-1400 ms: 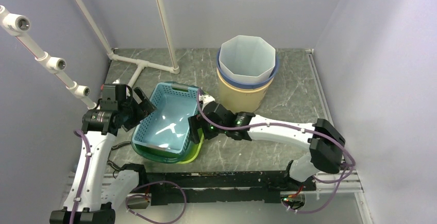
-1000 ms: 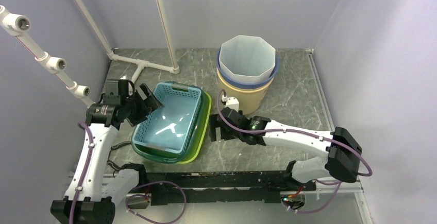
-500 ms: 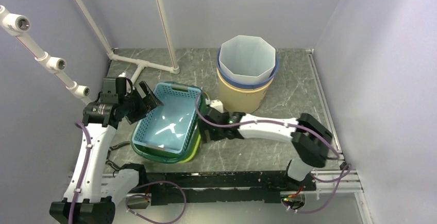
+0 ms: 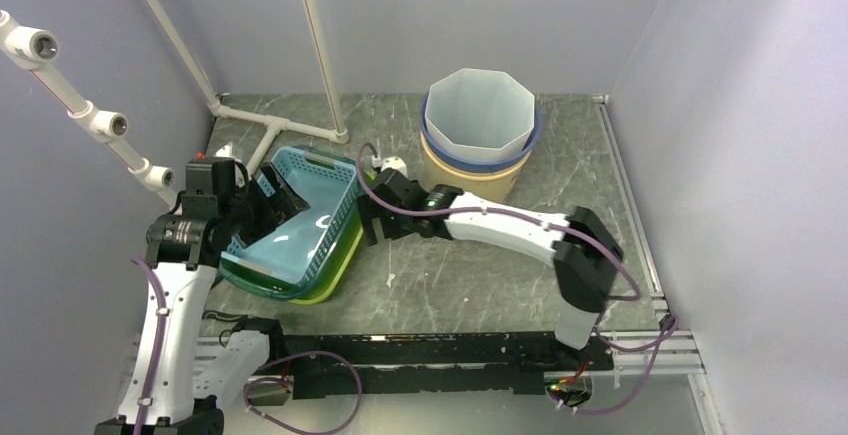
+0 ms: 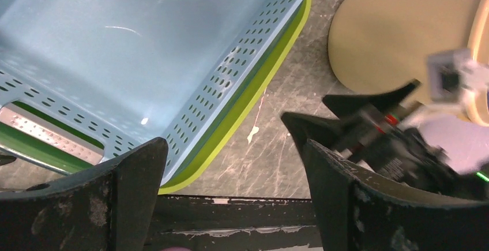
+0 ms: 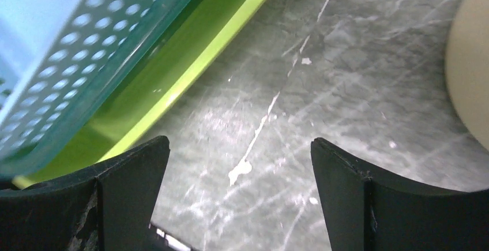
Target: Turn the large container upside down
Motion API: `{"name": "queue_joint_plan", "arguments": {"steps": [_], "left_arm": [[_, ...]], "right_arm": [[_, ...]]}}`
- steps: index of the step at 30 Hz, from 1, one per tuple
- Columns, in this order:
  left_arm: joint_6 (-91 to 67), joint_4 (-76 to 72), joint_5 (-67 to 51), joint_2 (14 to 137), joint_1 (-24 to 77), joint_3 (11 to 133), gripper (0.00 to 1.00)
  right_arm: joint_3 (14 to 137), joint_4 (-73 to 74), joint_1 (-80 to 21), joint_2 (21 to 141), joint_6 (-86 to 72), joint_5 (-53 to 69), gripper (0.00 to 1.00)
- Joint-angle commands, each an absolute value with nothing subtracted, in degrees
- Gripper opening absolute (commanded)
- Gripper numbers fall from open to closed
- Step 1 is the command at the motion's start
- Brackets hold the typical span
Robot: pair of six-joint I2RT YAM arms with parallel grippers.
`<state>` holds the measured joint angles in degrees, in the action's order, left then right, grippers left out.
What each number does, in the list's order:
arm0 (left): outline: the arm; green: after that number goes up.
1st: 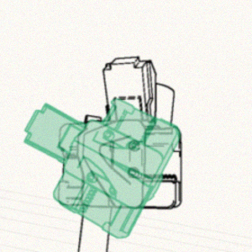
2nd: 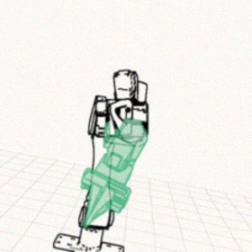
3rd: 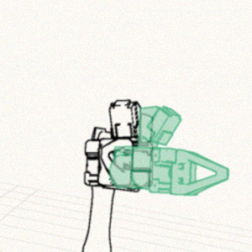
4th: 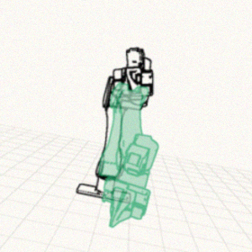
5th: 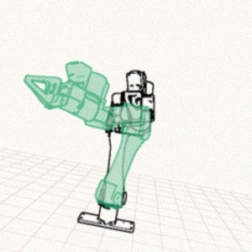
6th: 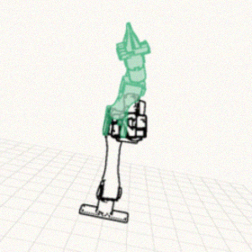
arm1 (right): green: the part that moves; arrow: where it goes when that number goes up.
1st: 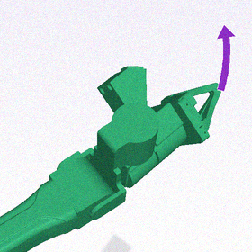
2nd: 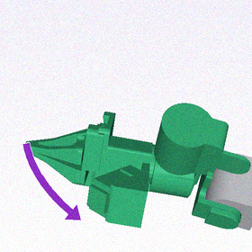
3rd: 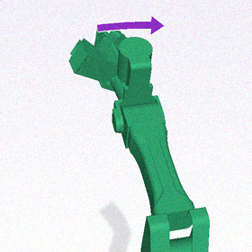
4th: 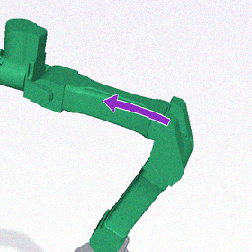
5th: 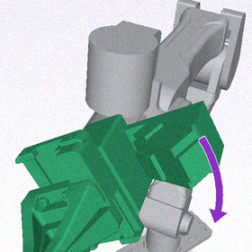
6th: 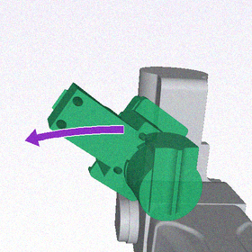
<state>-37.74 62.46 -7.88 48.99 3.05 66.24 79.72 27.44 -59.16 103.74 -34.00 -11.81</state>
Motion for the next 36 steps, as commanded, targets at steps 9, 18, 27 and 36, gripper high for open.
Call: {"name": "queue_joint_plan", "arguments": {"steps": [9, 18, 27, 36], "left_arm": [[-38.97, 51.38, -20.64, 53.34, 3.03, 63.71, 0.93], [-40.8, 46.79, -25.4, 54.99, 3.03, 60.88, 0.91], [-40.82, 42.54, -29.35, 56.88, 5.57, 61.66, 0.89], [-42.9, 37.3, -22.58, 64.74, 20.57, 67.45, 0.89]], "right_arm": [[73.07, 31.0, -59.35, 67.34, -25.18, -5.6, 0.97], [86.64, 48.59, -59.25, 62.99, -24.2, -34.77, 0.99], [91.29, 51.54, -42.11, 63.47, -21.3, -38.81, 0.93], [93.56, 50.75, -22.11, 68.68, -22.05, -18.42, 0.8]]}}
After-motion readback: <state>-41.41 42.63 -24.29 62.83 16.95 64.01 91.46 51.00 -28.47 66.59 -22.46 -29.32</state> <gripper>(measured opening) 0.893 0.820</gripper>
